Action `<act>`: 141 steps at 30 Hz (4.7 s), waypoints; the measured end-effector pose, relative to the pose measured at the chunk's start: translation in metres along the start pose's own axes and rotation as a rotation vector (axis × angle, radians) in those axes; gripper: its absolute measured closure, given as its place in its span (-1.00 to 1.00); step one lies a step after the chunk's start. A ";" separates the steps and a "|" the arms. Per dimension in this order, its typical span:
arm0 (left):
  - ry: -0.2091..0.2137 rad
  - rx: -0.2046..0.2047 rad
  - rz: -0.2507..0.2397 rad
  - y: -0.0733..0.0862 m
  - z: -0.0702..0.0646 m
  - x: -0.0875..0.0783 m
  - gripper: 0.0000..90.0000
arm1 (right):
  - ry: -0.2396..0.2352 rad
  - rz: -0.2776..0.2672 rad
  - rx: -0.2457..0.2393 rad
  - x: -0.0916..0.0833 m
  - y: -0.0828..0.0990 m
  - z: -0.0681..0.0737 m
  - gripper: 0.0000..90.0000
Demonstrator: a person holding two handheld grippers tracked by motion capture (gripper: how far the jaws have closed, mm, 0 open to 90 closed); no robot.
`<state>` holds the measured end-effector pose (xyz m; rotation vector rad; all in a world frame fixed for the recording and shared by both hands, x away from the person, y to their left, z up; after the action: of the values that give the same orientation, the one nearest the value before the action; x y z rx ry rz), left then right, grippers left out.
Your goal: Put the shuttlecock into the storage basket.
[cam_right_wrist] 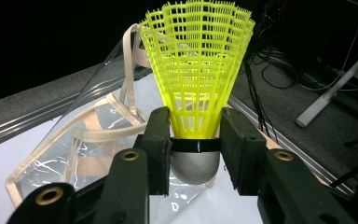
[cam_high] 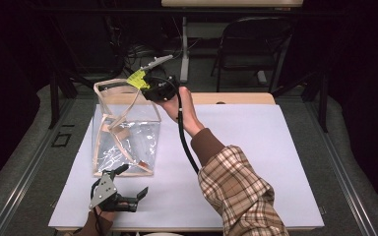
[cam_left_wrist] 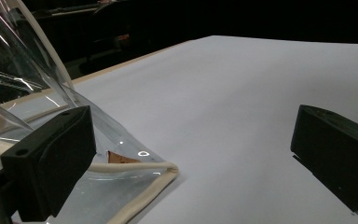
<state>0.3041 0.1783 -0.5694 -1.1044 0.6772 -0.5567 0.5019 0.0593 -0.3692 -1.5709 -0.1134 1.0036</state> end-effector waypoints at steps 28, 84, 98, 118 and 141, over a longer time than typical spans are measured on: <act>-0.001 -0.003 -0.004 0.000 0.001 -0.001 -1.00 | -0.010 -0.021 0.001 0.012 -0.020 0.004 0.43; 0.000 -0.009 -0.016 -0.001 0.001 -0.003 -1.00 | -0.030 -0.001 -0.003 0.056 -0.020 0.024 0.43; 0.000 -0.016 -0.020 -0.002 0.002 -0.003 -1.00 | -0.039 0.018 -0.003 0.064 -0.017 0.027 0.43; -0.005 -0.018 -0.026 -0.003 0.003 -0.004 -1.00 | -0.043 0.048 0.003 0.078 -0.012 0.028 0.43; -0.005 -0.017 -0.030 -0.003 0.002 -0.004 -1.00 | -0.008 0.066 0.016 0.090 -0.005 0.028 0.42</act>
<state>0.3028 0.1812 -0.5648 -1.1330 0.6634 -0.5748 0.5424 0.1341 -0.4100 -1.5654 -0.0588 1.0600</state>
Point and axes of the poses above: each handheld gripper's, and its own axes: x roughly forward along the jaws, y roughly out of its underside, z roughly to its left, the point moved 6 cm from there along x, roughly forward along the jaws, and after that the axes turned 12 degrees about x, right-handed, at the moved point
